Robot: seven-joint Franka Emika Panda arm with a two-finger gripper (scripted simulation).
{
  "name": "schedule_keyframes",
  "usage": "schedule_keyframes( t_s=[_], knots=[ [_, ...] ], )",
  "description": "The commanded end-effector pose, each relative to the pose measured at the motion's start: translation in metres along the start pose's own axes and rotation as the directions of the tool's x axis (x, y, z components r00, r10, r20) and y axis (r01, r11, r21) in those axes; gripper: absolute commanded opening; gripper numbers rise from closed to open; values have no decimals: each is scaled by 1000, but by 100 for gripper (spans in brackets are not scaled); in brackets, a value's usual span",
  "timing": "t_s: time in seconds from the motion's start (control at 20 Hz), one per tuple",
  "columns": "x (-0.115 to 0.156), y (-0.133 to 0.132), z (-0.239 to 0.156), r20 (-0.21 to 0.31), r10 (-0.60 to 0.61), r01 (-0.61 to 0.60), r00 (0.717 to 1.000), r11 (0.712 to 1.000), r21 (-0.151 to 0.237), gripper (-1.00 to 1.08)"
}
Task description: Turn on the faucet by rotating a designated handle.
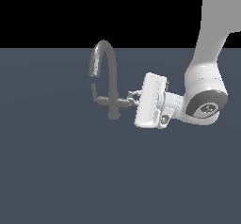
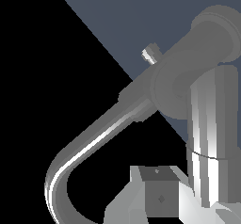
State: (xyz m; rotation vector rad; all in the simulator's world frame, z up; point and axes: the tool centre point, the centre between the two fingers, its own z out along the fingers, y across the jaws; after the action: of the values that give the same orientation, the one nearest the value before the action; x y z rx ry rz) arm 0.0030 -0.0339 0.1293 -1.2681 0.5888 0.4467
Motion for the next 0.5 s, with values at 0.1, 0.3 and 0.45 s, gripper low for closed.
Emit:
schedule_keyframes(
  t_s=[0.1,0.3,0.45],
  knots=[
    [5,1,-11,-13,-10,10,1000,1000,-6,-100],
    [9,11,-14,-13,-2,2,1000,1000,-6,-100],
    [19,24,-17,-14,16,-16,1000,1000,-5,-100]
  ],
)
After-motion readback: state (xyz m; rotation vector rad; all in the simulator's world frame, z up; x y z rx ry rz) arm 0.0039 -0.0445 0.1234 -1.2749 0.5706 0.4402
